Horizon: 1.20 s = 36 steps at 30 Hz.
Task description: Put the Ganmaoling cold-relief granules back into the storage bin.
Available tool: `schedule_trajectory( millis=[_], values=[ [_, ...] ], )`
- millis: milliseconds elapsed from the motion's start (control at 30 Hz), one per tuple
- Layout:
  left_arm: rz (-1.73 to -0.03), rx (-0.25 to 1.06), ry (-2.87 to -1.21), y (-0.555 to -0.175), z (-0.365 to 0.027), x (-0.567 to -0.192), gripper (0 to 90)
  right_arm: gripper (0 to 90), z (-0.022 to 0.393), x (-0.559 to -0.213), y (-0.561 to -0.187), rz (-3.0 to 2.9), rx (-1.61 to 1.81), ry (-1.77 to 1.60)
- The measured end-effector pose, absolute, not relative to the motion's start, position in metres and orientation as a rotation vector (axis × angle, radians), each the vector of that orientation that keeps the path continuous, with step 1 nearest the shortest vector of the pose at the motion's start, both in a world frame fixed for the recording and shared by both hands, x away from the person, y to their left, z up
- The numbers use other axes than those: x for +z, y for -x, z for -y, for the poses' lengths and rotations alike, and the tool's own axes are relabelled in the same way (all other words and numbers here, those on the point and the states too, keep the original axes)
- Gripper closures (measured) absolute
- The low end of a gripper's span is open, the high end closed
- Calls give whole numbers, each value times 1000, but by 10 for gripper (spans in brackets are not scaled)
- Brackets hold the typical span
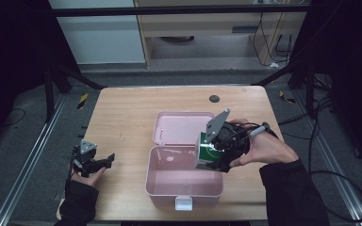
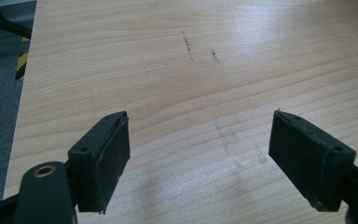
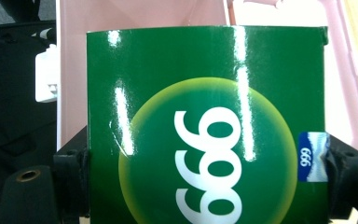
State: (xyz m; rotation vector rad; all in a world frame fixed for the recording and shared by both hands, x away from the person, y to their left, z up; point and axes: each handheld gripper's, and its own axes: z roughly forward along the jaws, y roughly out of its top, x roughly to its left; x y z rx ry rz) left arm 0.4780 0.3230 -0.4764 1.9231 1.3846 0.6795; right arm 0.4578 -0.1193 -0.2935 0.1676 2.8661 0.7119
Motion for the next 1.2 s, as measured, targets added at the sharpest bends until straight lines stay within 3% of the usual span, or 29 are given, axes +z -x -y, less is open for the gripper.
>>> schedule_trajectory(
  millis=[1200],
  values=[
    [-1387, 684, -1913, -477, -325, -475, 197, 158, 93, -341, -461, -2945, 584, -78]
  ],
)
